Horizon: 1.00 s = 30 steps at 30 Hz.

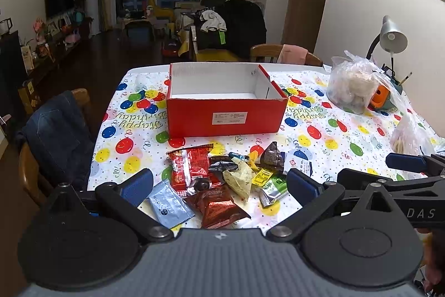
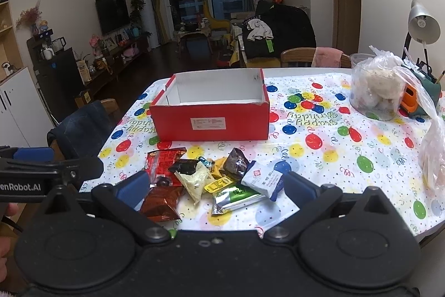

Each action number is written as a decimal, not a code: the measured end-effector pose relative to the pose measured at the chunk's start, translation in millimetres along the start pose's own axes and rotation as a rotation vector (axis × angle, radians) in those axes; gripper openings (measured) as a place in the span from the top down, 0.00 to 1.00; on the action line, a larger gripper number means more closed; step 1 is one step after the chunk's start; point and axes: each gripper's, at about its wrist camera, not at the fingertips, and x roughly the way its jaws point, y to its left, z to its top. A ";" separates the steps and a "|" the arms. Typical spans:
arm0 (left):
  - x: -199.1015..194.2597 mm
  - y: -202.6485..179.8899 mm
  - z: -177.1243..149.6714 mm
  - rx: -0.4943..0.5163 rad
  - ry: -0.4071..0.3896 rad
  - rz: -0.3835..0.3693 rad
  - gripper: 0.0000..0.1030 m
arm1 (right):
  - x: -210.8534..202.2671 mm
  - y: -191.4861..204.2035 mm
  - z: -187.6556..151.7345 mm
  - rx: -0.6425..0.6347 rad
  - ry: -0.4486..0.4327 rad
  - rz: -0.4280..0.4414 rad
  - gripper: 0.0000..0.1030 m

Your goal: Organize snacks

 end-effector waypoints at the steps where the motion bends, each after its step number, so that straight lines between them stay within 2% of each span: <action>1: 0.1 0.0 -0.2 0.000 0.000 0.000 0.00 | -0.1 0.2 0.0 -0.001 0.000 -0.002 0.00; 30: -0.5 -4.4 -2.4 0.017 0.001 -0.007 0.00 | -3.0 -0.4 -1.6 0.016 0.001 -0.030 0.02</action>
